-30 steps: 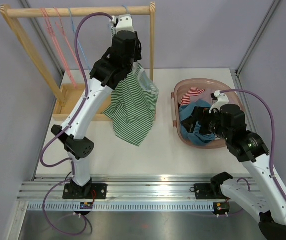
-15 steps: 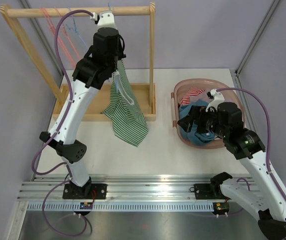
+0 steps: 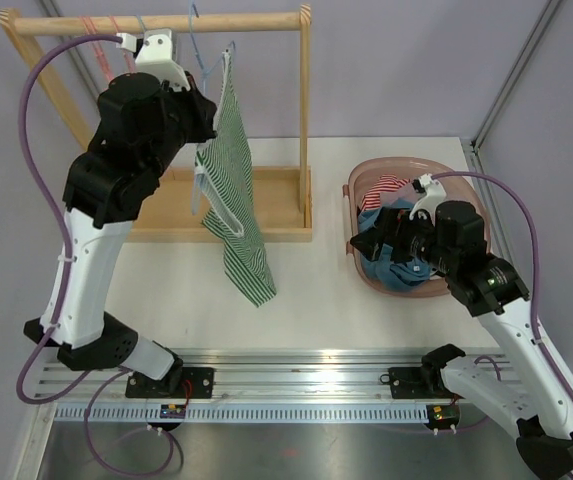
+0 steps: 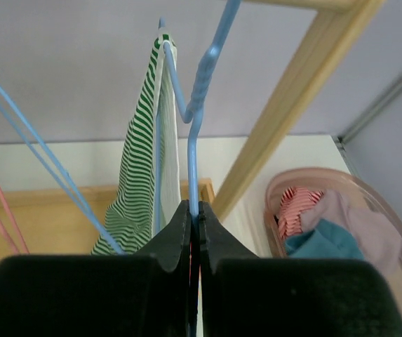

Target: Remove the tank top from the hanger

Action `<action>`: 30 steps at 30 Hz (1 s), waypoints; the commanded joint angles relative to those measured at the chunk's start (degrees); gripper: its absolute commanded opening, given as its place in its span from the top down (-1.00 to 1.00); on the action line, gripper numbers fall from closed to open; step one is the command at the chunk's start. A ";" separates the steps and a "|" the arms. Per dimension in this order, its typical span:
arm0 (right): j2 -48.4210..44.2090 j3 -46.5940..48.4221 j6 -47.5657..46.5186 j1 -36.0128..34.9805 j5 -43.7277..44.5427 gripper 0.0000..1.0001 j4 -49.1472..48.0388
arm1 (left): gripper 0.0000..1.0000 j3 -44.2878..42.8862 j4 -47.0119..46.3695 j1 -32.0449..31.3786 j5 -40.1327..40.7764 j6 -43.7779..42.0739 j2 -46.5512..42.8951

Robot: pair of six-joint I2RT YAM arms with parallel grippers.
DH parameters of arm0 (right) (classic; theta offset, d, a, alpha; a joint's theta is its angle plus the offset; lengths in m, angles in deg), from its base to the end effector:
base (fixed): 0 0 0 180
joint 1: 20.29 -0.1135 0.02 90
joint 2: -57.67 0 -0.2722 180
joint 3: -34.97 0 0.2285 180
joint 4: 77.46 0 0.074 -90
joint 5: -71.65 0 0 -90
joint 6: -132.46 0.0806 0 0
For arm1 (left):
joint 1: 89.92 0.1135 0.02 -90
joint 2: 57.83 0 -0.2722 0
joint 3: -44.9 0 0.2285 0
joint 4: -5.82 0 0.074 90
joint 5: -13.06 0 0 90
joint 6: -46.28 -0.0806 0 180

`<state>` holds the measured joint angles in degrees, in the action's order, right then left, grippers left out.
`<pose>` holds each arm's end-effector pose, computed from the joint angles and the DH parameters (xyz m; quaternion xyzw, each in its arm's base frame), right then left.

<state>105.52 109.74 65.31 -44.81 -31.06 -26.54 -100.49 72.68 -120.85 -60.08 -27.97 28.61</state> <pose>0.1569 0.0910 0.3567 -0.0724 0.8326 0.3025 0.4584 0.2442 -0.1191 0.5601 0.0031 0.7522 -0.1558 0.6402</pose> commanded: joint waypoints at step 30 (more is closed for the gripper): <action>24.02 8.30 2.90 -22.23 14.10 -0.99 -27.71 | 1.00 69.70 -18.15 -1.23 -36.03 13.52 -45.74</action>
<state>126.83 114.35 69.09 -64.54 -24.42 -51.63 -30.77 60.31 -121.84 -93.98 -15.47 -15.13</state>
